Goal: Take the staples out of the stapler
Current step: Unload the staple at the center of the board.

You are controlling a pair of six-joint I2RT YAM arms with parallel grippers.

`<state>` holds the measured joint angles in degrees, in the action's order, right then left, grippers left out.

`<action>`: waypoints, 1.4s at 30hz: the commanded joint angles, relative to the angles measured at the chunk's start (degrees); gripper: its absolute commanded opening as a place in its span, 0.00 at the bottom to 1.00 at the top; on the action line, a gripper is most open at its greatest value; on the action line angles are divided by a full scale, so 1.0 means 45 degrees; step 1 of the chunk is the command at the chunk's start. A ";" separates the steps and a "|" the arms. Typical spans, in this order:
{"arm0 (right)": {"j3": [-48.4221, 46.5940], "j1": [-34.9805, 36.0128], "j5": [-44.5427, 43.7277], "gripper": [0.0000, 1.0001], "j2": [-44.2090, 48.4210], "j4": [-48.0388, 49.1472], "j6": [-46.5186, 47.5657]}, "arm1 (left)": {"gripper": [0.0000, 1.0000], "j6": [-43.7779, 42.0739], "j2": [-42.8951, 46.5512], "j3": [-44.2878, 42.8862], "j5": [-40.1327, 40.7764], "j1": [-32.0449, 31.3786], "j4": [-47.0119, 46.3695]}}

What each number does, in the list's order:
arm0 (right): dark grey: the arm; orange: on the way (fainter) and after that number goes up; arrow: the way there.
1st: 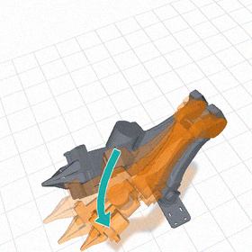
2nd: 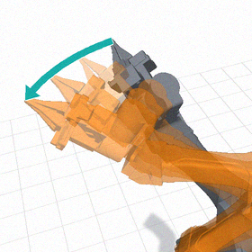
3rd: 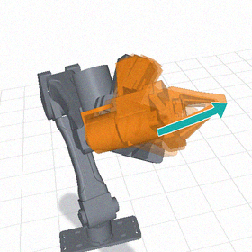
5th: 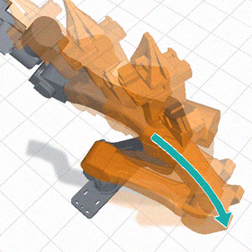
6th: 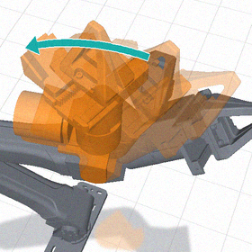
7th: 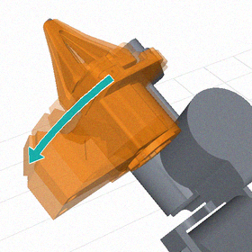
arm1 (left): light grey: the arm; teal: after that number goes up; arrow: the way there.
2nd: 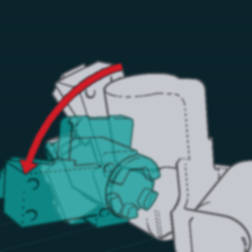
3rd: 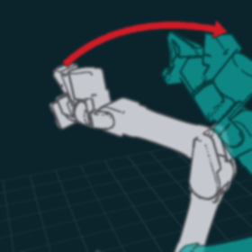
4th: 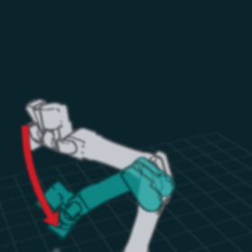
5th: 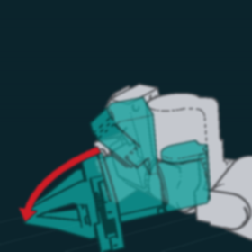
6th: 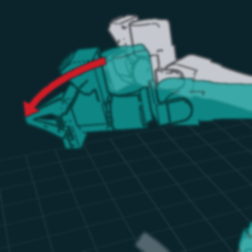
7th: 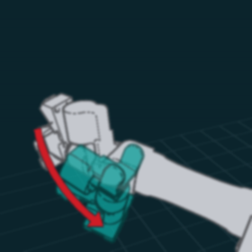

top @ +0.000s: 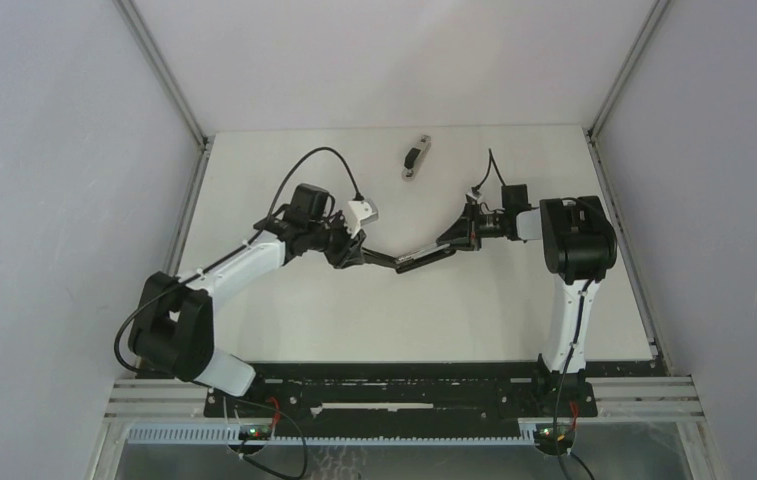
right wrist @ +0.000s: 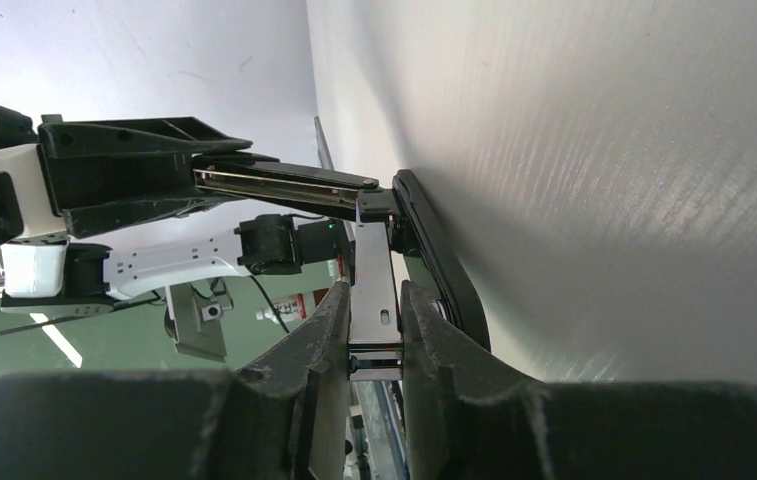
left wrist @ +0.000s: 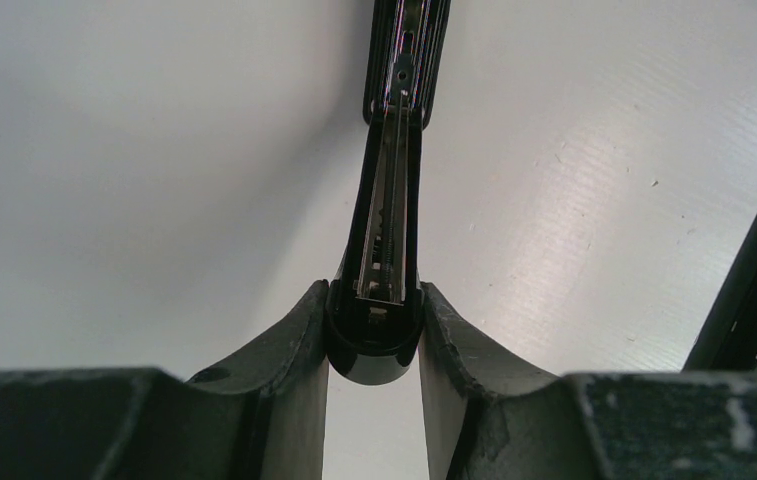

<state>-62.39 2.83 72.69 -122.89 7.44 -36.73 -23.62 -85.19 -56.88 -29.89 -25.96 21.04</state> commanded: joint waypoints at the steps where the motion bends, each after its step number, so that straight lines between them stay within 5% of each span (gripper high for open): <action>1: -0.0393 -0.0503 -0.0281 0.05 0.0705 -0.0286 0.0398 | 0.07 -0.0314 0.0547 0.0534 0.2032 0.0475 -0.0280; 42: -0.0393 -0.0962 -0.0223 0.09 0.1025 -0.0208 0.0217 | 0.46 -0.0173 -0.1847 0.0639 0.3847 -0.0077 0.0815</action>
<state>-62.70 0.47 72.31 -122.21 5.98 -35.88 -25.80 -92.99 -54.43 -18.87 -26.81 21.47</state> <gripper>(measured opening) 0.209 0.433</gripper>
